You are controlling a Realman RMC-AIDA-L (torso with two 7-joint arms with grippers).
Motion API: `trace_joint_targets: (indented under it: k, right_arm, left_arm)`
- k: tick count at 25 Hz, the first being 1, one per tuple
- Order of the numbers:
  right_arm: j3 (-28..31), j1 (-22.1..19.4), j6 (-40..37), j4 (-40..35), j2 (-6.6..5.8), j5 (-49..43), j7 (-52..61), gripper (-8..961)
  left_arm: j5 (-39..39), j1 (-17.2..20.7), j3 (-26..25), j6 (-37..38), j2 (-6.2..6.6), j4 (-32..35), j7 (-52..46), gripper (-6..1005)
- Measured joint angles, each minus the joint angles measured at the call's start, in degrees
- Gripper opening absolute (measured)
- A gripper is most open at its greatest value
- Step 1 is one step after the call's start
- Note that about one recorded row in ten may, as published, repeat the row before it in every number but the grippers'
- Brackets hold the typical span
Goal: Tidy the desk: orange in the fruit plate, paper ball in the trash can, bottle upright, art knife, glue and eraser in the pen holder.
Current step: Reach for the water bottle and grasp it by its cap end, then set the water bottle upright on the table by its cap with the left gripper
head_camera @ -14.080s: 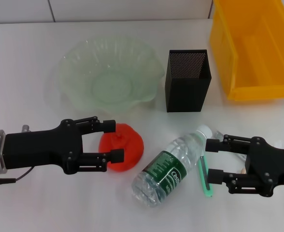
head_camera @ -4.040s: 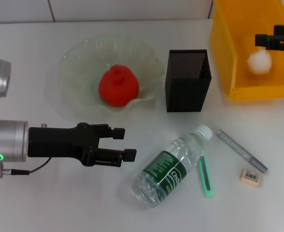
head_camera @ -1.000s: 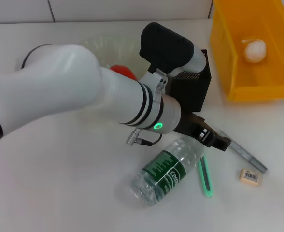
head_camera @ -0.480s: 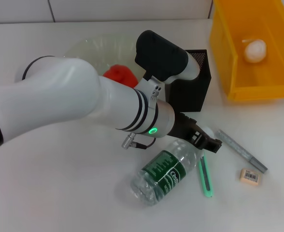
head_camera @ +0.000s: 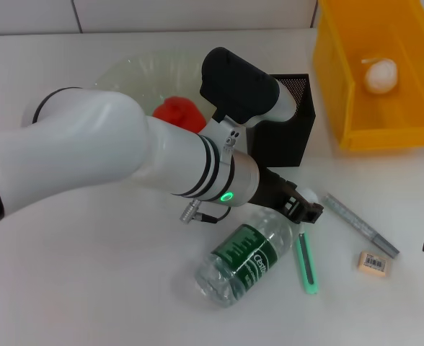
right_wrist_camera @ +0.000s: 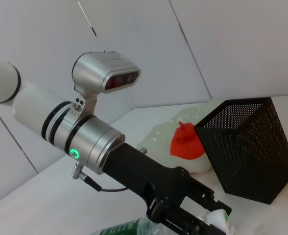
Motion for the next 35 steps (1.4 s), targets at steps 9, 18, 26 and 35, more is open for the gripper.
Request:
trace_joint_targets:
  k: [9,18,26,35]
  right_arm:
    - [0.14,0.11,0.0,-0.05,-0.01,0.24,0.0,751]
    - [-0.15,0.38,0.01,0.17,0.11,0.07,-0.05,751]
    - [-0.15,0.72,0.6,0.29,0.16,0.02,-0.08,751]
    - [-0.46,2.14,2.62,1.4,0.48,-0.01,-0.09,752]
  left_arm:
    - [0.3,0.07,0.31,-0.09,0.0,0.02,0.66,479]
    - [0.34,1.93,-0.41,-0.07,0.03,2.01,4.22,460]
    - [0.34,6.02,-3.75,1.47,0.56,6.97,6.69,459]
    - [0.05,22.0,-14.99,7.61,0.74,23.29,18.42,458]
